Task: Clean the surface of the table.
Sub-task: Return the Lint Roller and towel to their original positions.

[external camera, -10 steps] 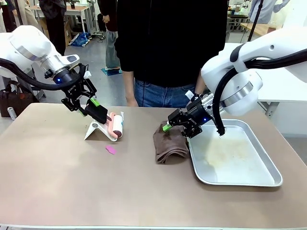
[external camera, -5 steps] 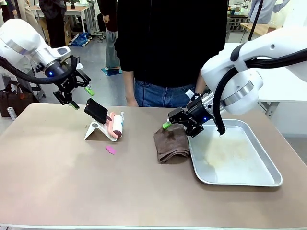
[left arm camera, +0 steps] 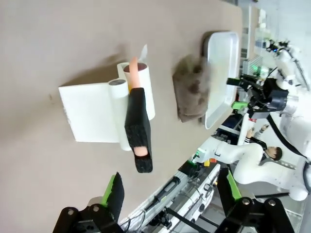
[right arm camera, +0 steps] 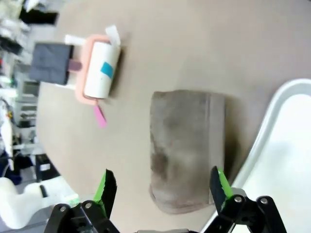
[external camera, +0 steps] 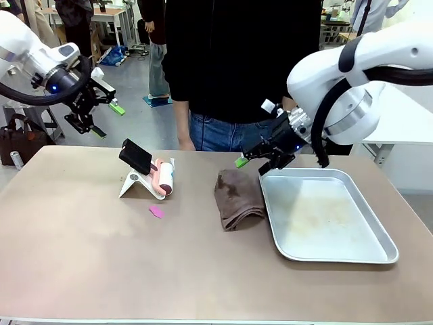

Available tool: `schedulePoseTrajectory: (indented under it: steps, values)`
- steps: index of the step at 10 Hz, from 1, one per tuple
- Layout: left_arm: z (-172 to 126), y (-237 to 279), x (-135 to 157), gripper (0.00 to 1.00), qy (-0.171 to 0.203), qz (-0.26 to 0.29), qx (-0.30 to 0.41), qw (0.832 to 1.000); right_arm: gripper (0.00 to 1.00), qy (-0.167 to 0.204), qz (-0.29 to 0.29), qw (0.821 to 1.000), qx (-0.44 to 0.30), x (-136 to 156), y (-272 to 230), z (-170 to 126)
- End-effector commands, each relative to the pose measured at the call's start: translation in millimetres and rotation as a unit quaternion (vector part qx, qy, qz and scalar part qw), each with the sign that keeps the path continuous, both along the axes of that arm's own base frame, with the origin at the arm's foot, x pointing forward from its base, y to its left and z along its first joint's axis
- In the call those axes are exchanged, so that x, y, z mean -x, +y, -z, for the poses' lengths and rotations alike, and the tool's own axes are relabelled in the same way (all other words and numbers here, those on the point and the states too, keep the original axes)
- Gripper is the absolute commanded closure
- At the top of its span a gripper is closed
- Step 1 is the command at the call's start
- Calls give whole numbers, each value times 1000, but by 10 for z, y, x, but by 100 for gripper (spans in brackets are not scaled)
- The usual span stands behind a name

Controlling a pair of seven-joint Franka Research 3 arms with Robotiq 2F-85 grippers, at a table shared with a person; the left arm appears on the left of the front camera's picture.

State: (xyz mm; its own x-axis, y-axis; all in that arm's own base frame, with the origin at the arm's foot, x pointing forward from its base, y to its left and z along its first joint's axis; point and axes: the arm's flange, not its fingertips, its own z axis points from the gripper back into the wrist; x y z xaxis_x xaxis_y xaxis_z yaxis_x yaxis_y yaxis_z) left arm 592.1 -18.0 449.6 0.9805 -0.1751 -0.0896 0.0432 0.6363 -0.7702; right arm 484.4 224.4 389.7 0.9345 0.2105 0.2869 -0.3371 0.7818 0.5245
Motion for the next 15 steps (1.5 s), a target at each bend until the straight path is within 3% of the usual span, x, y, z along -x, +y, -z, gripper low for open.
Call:
schedulePoseTrajectory:
  steps: [1, 3, 5, 7, 9, 10, 12, 15]
  values:
    - [54, 1, 217, 0, -16, 12, 21, 1000, 0, -37, 6, 998, 42, 148, 103, -217]
    - [15, 78, 333, 0, -17, 27, 30, 999, 0, -31, 18, 999, 17, 283, -2, -391]
    - [-66, 236, 533, 0, -9, 53, 51, 997, 0, 30, 32, 999, -24, 443, -271, -496]
    - [-118, 499, 848, 0, 16, 104, 96, 990, 0, 103, 67, 987, -104, 586, -768, -586]
    - [-95, 823, 1215, 0, 24, 117, 144, 982, 0, 139, 75, 971, -180, 817, -1295, -659]
    - [-70, 958, 1416, 0, 19, 151, 153, 977, 0, 153, 66, 962, -215, 963, -1527, -670]
    - [-2, 1204, 1651, 0, -13, 80, 190, 978, 0, 170, 80, 934, -304, 1204, -1995, -607]
    - [213, 1612, 1742, 0, -31, -6, 290, 957, 0, 186, 77, 890, -408, 1333, -2588, -448]
